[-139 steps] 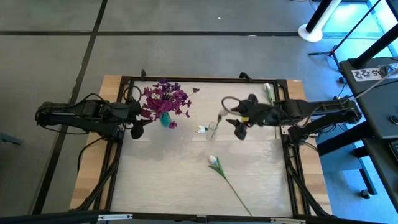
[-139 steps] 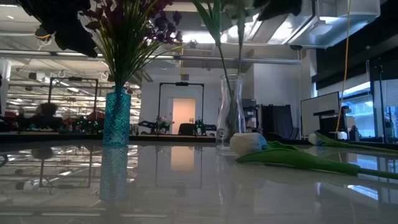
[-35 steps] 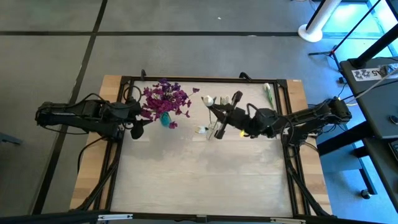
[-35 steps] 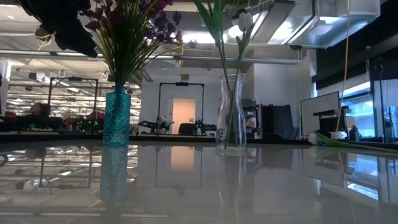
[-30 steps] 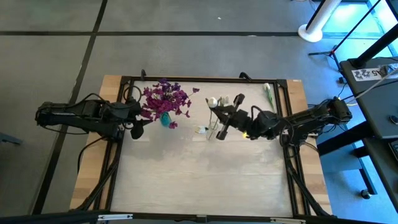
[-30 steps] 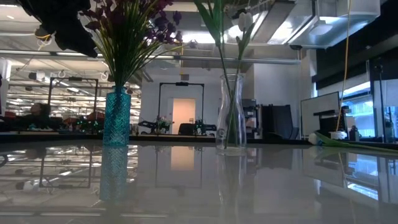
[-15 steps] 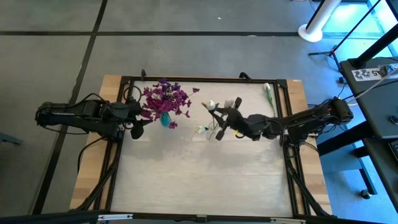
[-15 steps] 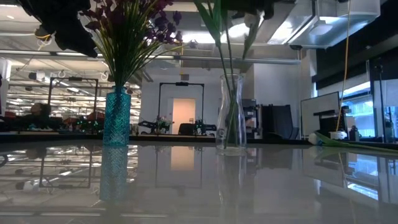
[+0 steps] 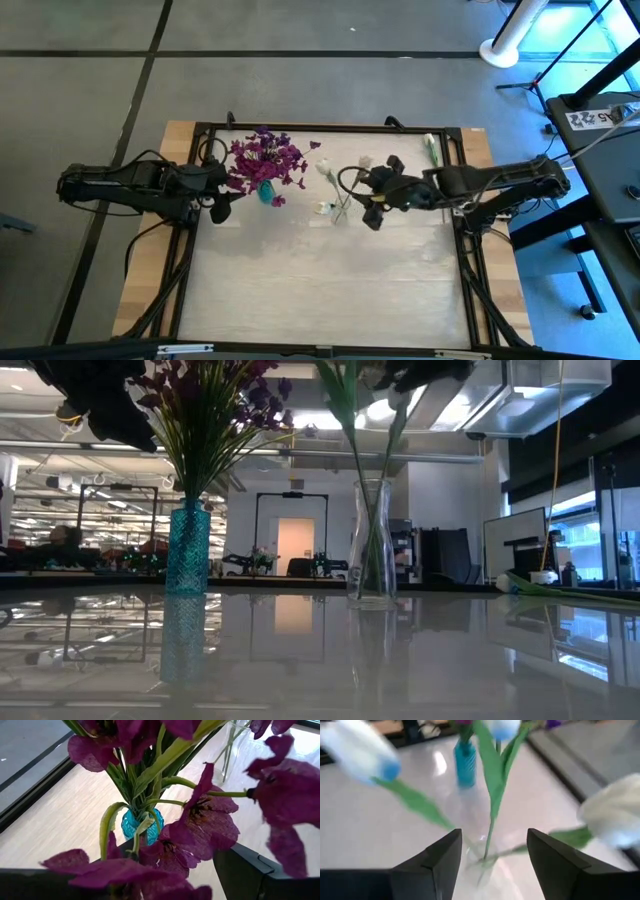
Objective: Sort flowers into vase by color
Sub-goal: Put the white tulip into the transparent flower vase
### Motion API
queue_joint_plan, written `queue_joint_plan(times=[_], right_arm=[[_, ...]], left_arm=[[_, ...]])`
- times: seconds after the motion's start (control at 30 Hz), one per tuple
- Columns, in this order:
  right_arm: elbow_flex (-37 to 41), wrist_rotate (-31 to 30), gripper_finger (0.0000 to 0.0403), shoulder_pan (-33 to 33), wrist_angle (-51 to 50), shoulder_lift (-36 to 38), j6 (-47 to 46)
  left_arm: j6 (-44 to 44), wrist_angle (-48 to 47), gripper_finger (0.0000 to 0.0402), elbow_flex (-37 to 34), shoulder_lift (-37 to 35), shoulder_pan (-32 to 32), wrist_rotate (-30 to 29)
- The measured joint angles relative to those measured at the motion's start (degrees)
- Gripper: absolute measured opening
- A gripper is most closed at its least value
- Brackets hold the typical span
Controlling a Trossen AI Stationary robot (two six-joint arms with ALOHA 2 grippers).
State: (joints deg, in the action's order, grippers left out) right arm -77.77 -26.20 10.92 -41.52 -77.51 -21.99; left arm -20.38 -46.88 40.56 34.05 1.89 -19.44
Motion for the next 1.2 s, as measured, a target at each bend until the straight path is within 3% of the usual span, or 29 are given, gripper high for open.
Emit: queue_joint_plan(times=[0.17,0.27,0.4,0.5,0.6,0.73,0.83,0.93,1.07,1.2], right_arm=[[-5.9,6.9,0.0227,0.0,-15.7,0.3,-5.0],[-5.7,6.7,0.0227,0.0,-26.6,0.3,-10.2],[-0.7,4.2,0.0227,-2.4,-42.0,0.2,-22.1],[7.0,1.7,0.0227,-6.6,-45.7,1.8,-25.6],[16.1,-0.1,0.0227,-15.0,-40.7,4.4,-24.8],[26.5,-2.4,0.0227,-30.9,-28.0,5.0,-16.7],[30.6,-6.8,0.0227,-42.5,-20.6,3.5,-15.0],[32.6,-6.3,0.0227,-51.4,-13.8,1.6,-13.5],[34.1,-2.6,0.0227,-57.8,-3.6,-1.2,-9.4],[33.7,-3.7,0.0227,-58.5,3.9,-4.5,-9.1]], left_arm=[[0.0,0.0,0.0213,0.0,0.0,0.0,0.0],[0.0,0.0,0.0213,0.0,0.0,0.0,0.0],[0.0,0.0,0.0213,0.0,0.0,0.0,0.0],[0.0,0.0,0.0213,0.0,0.0,0.0,0.0],[0.0,0.0,0.0213,0.0,0.0,0.0,0.0],[0.0,0.0,0.0213,0.0,0.0,0.0,0.0],[0.0,0.0,0.0213,0.0,0.0,0.0,0.0],[0.0,0.0,0.0213,0.0,0.0,0.0,0.0],[0.0,0.0,0.0213,0.0,0.0,0.0,0.0],[0.0,0.0,0.0213,0.0,0.0,0.0,0.0]])
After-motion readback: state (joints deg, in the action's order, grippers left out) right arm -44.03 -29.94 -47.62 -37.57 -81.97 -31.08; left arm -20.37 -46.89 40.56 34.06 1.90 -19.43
